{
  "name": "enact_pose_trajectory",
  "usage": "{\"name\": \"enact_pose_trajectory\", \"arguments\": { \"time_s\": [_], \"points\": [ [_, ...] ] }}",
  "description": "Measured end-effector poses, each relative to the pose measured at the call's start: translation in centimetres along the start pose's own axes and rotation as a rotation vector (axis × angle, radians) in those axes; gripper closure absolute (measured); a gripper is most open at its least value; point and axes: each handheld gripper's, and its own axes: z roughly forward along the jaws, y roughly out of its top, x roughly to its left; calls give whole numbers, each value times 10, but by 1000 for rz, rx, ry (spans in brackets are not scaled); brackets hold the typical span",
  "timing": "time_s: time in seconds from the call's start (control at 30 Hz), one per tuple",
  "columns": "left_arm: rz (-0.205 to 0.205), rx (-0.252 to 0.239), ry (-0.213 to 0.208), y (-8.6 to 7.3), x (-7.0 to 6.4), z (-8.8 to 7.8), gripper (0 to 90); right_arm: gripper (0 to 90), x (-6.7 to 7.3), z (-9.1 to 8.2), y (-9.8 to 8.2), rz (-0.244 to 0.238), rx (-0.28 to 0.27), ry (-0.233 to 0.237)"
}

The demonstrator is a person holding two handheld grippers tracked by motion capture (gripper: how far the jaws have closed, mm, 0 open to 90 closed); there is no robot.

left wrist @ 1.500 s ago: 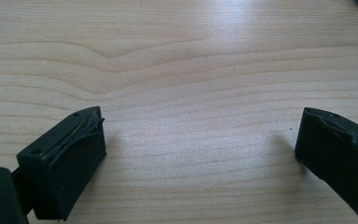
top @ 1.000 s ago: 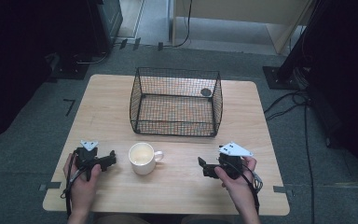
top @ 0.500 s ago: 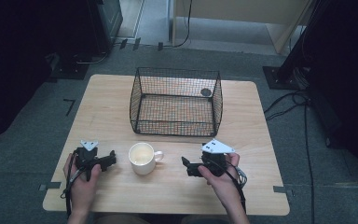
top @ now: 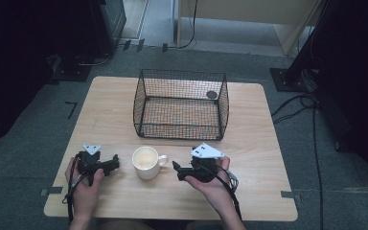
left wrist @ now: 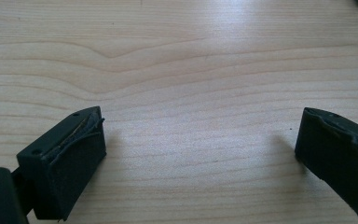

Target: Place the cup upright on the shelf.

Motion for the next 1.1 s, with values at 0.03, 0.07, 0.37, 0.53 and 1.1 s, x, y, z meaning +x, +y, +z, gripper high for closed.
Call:
{"name": "enact_pose_trajectory", "arguments": {
  "time_s": [0.03,0.07,0.37,0.53,1.1],
  "points": [
    [0,0,0,0,0,0,18,136,0,0,0,0,0,0],
    [0,0,0,0,0,0,18,164,3,4,-1,-11,5,13],
    [0,0,0,0,0,0,18,369,13,25,-5,12,14,66],
    [0,0,0,0,0,0,18,428,15,34,-7,11,30,68],
    [0,0,0,0,0,0,18,658,31,56,-12,-64,30,4]
  ]
}}
